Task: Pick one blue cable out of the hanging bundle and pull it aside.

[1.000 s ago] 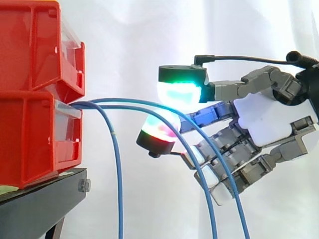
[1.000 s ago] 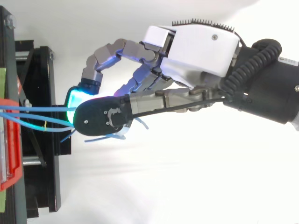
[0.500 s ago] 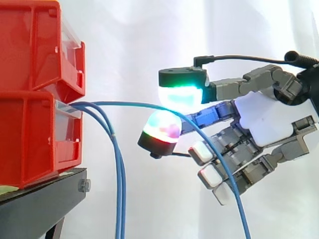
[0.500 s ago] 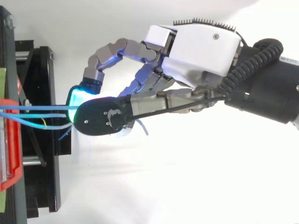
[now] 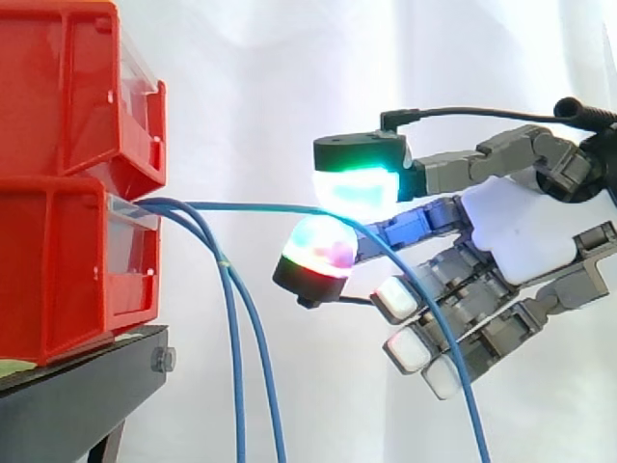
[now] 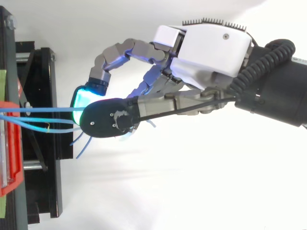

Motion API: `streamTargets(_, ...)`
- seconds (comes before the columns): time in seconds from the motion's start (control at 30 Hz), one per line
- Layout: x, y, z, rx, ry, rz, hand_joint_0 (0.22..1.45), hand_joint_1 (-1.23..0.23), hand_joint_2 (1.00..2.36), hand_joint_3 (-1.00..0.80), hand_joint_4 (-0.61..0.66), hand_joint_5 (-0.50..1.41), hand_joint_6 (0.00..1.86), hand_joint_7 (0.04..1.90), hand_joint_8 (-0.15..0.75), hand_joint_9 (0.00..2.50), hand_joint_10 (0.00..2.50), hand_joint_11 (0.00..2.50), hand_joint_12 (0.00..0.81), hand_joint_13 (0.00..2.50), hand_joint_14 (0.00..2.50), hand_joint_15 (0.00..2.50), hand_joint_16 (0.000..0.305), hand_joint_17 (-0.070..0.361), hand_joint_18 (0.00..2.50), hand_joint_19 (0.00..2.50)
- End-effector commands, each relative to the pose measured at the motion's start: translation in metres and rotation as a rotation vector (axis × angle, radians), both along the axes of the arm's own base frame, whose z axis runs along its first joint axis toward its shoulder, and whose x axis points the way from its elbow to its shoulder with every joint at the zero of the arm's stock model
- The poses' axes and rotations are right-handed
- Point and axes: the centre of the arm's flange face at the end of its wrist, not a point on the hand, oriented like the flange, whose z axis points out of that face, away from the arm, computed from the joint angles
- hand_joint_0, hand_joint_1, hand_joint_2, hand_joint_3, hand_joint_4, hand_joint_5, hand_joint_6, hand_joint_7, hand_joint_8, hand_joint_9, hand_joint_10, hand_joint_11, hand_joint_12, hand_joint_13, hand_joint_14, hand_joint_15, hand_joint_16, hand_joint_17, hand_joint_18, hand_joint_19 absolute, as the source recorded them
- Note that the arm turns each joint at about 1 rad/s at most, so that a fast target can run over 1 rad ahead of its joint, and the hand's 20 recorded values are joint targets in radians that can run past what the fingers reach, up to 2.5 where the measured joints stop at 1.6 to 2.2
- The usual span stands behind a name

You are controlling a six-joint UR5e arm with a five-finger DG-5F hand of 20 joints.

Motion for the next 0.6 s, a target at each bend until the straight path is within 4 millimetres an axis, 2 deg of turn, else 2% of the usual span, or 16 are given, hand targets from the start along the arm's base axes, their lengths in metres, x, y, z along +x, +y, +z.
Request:
streamTargets(0.0, -0.001, 0.0, 0.0, 0.003, 0.011, -0.001, 0.57, -0.76, 1.0, -0.05, -0.32, -0.04, 0.89, 0.95, 0.195, 1.13, 0.01, 0.45, 0.316, 0.92, 0.01, 0.39, 0.058, 0.131, 0.86, 0.36)
streamTargets(0.37, -0.012, 0.002, 0.007, 0.045, 0.045, 0.058, 0.57, -0.78, 1.01, -0.03, -0.31, -0.04, 0.89, 0.98, 0.211, 1.16, 0.02, 0.49, 0.331, 0.95, 0.02, 0.42, 0.059, 0.132, 0.85, 0.36)
streamTargets(0.57, -0.026, -0.001, -0.001, 0.048, 0.069, 0.052, 0.56, -0.79, 1.08, -0.03, -0.32, -0.03, 0.88, 0.99, 0.216, 1.16, 0.01, 0.5, 0.331, 0.96, 0.02, 0.42, 0.059, 0.134, 0.87, 0.36)
